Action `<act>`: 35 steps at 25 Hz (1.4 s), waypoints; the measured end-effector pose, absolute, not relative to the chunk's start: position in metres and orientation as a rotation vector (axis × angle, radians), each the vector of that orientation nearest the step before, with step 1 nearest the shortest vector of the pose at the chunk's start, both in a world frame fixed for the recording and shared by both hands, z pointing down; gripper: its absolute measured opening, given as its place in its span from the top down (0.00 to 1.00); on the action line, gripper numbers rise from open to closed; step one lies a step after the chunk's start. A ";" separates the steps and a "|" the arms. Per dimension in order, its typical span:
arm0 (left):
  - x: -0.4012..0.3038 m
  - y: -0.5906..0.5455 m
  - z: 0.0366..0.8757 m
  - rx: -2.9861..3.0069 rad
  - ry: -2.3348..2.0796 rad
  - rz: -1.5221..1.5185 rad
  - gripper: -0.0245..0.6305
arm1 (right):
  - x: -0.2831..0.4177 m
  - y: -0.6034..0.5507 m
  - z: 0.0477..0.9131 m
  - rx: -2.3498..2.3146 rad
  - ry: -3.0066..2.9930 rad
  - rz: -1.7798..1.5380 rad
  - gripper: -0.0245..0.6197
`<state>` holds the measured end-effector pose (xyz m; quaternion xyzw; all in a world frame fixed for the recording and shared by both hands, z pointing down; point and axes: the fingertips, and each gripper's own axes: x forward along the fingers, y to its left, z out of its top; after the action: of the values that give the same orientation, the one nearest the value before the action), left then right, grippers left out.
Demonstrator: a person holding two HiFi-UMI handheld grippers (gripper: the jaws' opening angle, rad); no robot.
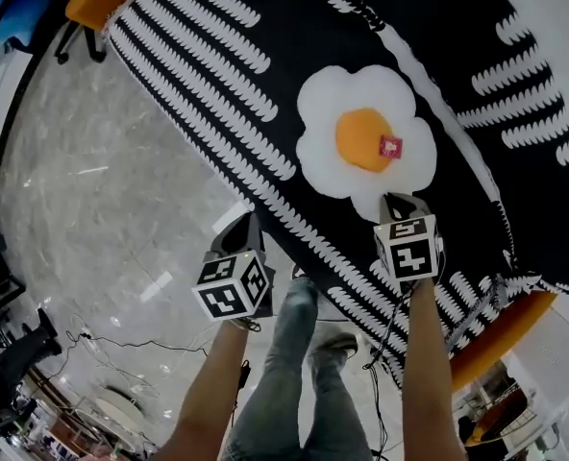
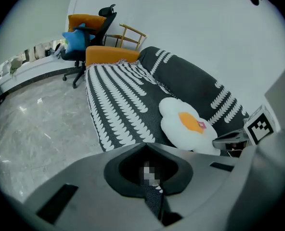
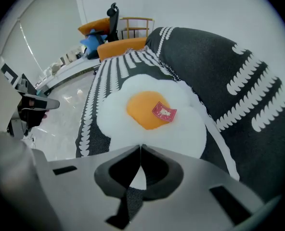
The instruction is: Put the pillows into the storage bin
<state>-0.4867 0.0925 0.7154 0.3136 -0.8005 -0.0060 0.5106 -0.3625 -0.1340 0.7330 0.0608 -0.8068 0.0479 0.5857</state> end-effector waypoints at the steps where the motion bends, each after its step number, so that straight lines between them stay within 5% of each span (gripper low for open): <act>1: -0.487 0.091 0.712 0.759 -1.929 -0.018 0.95 | -0.364 -0.135 0.727 0.143 -1.884 0.108 0.95; 16: -0.467 0.057 0.608 0.888 -1.951 -0.081 0.95 | -0.358 -0.158 0.583 0.226 -2.003 0.036 0.95; 35: -0.347 0.000 0.451 1.283 -1.913 -0.004 0.95 | -0.174 -0.145 0.411 0.404 -2.028 -0.012 0.95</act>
<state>-0.3467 0.0001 0.4514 0.5089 -0.7587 -0.0017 0.4068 -0.1739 -0.1446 0.4109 0.1680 -0.8428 -0.0048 0.5114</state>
